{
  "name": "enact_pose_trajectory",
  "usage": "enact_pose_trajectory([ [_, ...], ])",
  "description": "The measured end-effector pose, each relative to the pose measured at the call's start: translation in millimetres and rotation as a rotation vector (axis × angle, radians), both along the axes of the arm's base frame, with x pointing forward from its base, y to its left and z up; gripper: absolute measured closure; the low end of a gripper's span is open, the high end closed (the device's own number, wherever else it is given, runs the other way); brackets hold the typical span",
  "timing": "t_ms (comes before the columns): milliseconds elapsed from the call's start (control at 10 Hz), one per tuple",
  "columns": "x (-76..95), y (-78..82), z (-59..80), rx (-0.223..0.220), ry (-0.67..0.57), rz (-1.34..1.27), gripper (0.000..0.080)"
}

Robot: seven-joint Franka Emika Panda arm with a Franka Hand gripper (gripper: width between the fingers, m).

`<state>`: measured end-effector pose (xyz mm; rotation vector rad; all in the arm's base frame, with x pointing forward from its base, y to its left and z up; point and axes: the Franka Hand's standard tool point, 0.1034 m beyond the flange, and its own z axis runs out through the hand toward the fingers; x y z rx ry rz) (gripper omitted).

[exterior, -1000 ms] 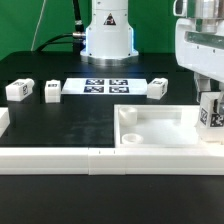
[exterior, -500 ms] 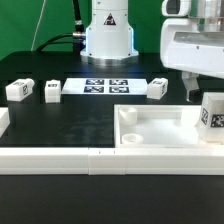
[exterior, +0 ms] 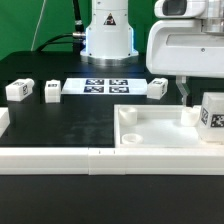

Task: Assemble one leg

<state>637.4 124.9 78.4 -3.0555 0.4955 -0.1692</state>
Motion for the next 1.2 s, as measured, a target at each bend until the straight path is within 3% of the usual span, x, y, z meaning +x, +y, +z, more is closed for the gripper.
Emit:
enact_pose_trajectory([
  [200,1.7,-2.3,1.2,-0.048,-0.006,0.238,0.0151],
  [400,2.0,-3.4,1.2,-0.056,-0.007,0.293,0.0151],
  [600,2.0,-3.5,1.1,-0.056,-0.007,0.292,0.0431],
  [700,2.0,-3.4,1.2,-0.056,-0.008,0.292,0.0431],
  [800,2.0,-3.5,1.1,-0.056,-0.008,0.292,0.0509],
  [1200,1.7,-5.2,0.6,-0.034,-0.007,0.143,0.0509],
])
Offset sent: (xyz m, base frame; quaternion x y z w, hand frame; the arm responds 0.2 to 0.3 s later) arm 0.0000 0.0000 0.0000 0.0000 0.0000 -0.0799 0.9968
